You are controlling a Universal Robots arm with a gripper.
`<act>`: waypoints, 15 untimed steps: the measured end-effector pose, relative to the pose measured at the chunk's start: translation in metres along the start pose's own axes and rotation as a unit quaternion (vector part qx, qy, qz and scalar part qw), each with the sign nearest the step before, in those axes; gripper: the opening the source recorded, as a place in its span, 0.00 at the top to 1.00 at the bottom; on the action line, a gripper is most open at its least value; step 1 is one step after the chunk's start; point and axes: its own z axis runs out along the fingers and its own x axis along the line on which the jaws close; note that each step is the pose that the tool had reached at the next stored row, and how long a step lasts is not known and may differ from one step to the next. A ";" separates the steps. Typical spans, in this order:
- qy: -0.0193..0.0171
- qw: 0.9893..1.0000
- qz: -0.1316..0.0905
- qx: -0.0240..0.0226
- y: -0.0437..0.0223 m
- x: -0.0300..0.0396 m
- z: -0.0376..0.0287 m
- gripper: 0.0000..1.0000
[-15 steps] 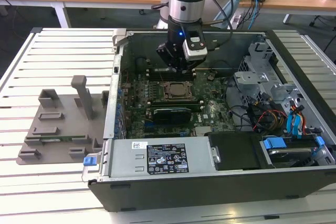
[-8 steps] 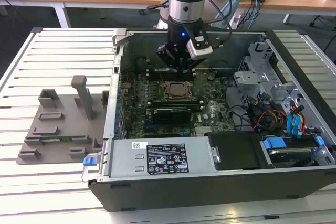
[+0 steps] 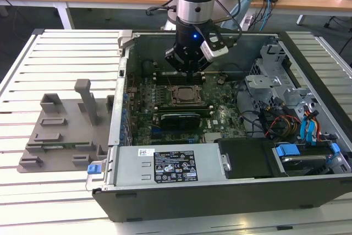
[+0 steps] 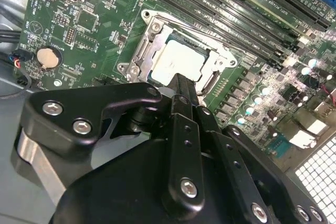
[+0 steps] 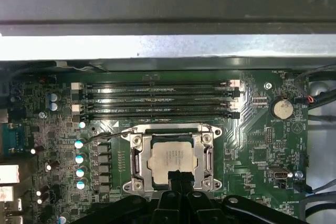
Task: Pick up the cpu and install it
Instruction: 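Install the first cpu locking lever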
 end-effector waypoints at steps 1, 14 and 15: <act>0.000 1.000 -0.001 0.000 0.0000 0.0000 0.0000 0.89; 0.000 1.000 -0.005 0.000 -0.0005 0.0035 -0.0082 0.89; -0.001 1.000 -0.009 0.000 -0.0006 0.0060 -0.0083 0.89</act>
